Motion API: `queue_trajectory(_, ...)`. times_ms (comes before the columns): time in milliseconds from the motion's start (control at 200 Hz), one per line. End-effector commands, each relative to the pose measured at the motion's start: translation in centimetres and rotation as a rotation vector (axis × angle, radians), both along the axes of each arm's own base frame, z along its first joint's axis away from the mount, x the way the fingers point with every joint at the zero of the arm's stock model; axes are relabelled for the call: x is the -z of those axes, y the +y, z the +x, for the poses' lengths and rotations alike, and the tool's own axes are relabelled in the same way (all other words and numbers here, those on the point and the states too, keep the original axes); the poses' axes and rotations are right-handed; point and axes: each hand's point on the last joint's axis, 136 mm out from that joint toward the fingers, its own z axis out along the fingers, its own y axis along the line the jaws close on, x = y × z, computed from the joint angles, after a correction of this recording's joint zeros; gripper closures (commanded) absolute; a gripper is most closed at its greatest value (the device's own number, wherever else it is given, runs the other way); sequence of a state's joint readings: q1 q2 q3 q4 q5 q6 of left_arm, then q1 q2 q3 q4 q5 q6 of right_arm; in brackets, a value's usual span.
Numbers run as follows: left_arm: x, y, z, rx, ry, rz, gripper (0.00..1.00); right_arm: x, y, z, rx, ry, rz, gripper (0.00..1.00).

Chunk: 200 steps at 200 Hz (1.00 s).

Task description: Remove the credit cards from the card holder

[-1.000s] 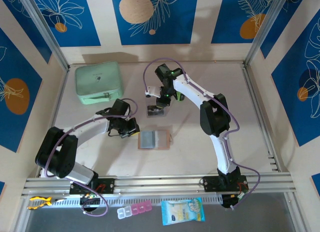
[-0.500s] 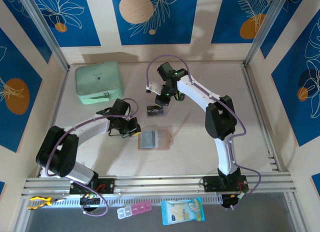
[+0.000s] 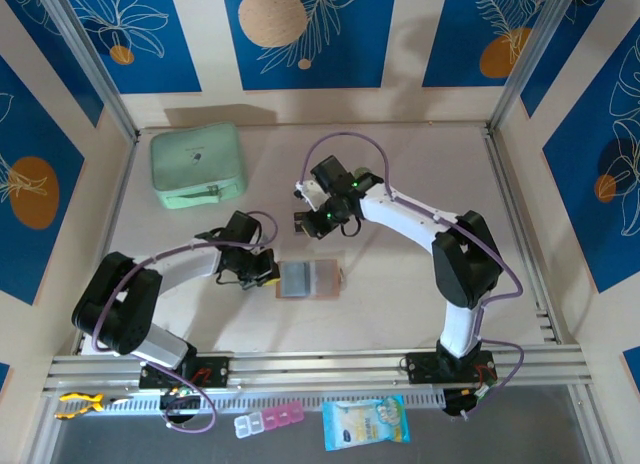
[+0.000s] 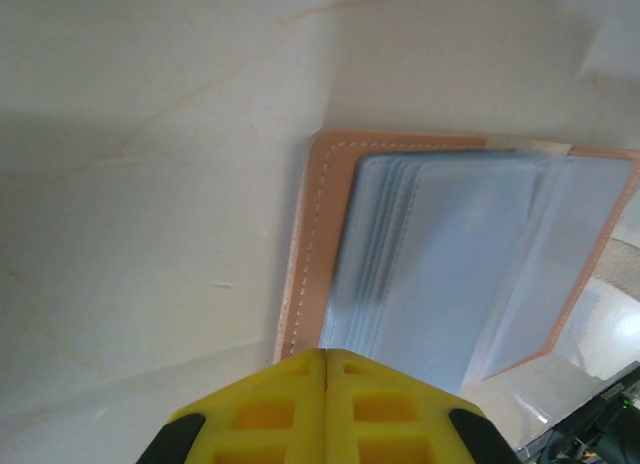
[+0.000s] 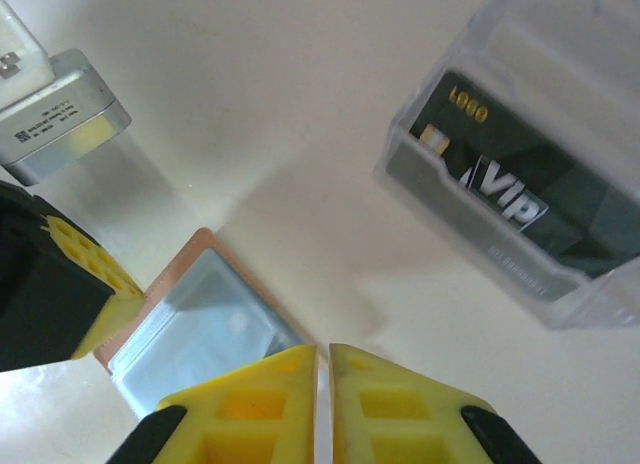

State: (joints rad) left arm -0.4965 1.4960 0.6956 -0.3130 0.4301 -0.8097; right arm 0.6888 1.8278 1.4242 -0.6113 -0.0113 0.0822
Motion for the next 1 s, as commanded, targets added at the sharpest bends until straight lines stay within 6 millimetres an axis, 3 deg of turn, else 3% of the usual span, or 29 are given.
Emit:
queue_trajectory(0, 0.3, -0.4, -0.6, 0.010, 0.000, -0.013, 0.96, -1.5, 0.6, -0.4, 0.160, 0.026, 0.067, 0.89)
queue_trajectory(365, 1.3, -0.5, -1.9, 0.020, 0.013, -0.003, 0.96, 0.1, 1.7, -5.1, 0.341, 0.293, 0.118, 0.92)
queue_trajectory(555, 1.2, -0.4, -1.8, 0.014, -0.001, 0.009, 0.96, 0.9, 2.8, -7.4, 0.356, 0.425, 0.194, 0.82)
queue_trajectory(725, 1.1, -0.2, -1.5, 0.019, -0.013, 0.027, 0.96, 2.3, 3.1, -8.6, 0.375, 0.496, 0.216, 0.71)
queue_trajectory(995, 1.6, 0.0, -1.4, 0.033, -0.016, 0.047, 0.97, 3.8, 3.4, -9.2, 0.387, 0.525, 0.191, 0.71)
